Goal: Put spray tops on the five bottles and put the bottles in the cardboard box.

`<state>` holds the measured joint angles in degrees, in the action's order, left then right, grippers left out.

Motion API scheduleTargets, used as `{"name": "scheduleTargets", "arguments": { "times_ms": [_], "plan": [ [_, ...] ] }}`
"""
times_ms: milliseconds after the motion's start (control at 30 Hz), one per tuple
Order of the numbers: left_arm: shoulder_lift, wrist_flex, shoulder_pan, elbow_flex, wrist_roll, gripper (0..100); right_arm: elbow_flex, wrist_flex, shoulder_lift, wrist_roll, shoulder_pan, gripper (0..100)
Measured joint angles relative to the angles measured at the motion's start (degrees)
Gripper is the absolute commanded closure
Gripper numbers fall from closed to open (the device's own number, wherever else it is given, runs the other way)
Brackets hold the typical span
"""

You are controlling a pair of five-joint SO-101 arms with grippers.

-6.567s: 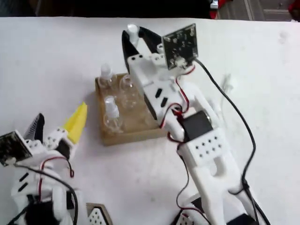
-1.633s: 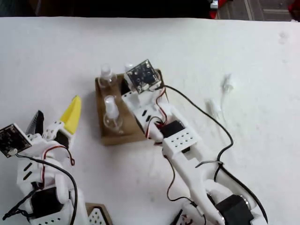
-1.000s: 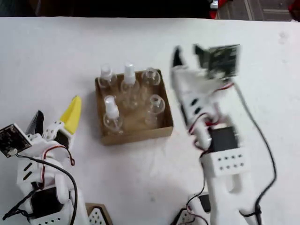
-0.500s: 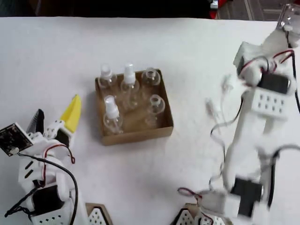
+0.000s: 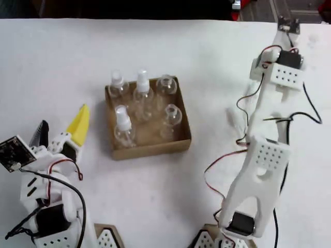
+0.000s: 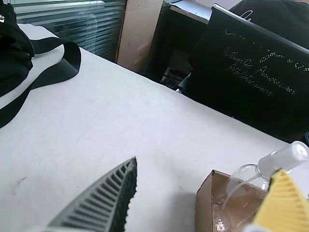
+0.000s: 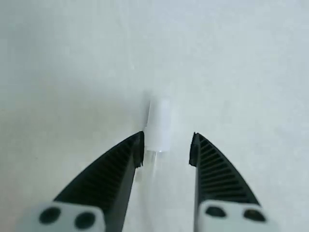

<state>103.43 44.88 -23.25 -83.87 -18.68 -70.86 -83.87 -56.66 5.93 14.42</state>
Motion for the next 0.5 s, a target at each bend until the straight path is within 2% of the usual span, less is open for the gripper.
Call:
{"name": "scheduleTargets", "arguments": {
  "times_ms": [233,500],
  "plan": [
    [0.0,0.0,0.0,0.0,0.0,60,-19.2,-0.6,-17.3,0.2,0.0,86.4],
    [0.0,0.0,0.0,0.0,0.0,60,-21.5,2.5,-22.1,0.3,-0.1,86.9]
  ]
}}
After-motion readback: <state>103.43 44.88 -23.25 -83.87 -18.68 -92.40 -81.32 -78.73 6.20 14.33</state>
